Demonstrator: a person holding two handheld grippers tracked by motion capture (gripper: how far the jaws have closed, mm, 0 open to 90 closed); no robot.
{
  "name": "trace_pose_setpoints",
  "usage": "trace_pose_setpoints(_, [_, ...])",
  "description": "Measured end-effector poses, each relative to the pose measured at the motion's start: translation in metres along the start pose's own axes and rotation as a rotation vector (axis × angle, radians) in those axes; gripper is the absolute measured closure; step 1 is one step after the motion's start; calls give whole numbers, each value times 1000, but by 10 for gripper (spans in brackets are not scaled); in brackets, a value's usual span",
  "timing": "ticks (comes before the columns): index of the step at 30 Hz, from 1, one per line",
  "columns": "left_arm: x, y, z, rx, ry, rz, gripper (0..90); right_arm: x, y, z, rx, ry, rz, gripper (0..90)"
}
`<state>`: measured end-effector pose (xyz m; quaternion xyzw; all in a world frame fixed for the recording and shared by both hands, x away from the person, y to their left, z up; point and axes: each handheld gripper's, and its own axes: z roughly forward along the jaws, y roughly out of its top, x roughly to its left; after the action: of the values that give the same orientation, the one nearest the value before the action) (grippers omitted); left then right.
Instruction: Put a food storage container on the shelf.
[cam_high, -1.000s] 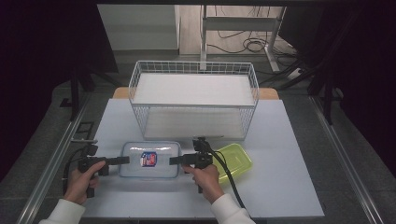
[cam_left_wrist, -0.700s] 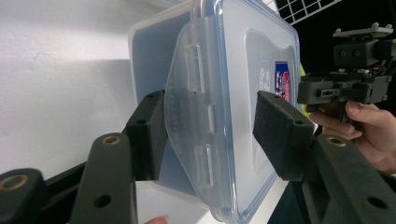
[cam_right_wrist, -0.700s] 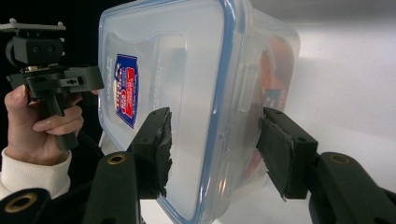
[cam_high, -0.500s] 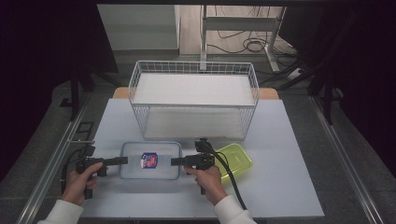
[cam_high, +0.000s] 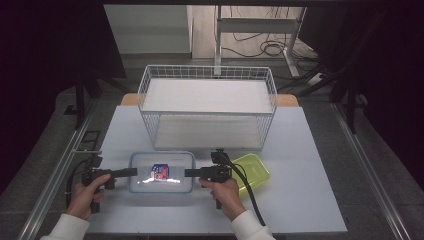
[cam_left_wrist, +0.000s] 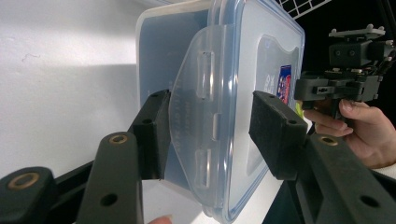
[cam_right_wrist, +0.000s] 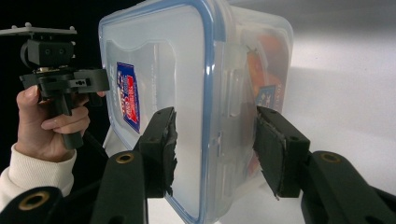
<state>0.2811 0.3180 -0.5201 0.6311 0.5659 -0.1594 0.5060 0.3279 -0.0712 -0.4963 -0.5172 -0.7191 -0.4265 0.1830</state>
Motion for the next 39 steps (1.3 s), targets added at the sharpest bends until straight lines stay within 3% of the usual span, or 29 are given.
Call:
trace_pose_setpoints(7, [0,0,-1,-5,-9,-3,495,1,-1,-2,-11,6,-4,522])
trace_pose_setpoints(18, [-12,0,-2,-13,-14,18,495,6,-1,-12,-23,5,-26,522])
trace_pose_setpoints(24, [-30,6,-2,-27,-8,58,496,10,1,-26,-46,18,-35,521])
trace_pose_setpoints(29, [-45,10,1,-29,-19,79,496,16,5,-44,-63,1,-71,519])
trace_pose_setpoints(39, [-88,32,0,-42,-14,142,496,29,18,-82,-114,11,-100,519])
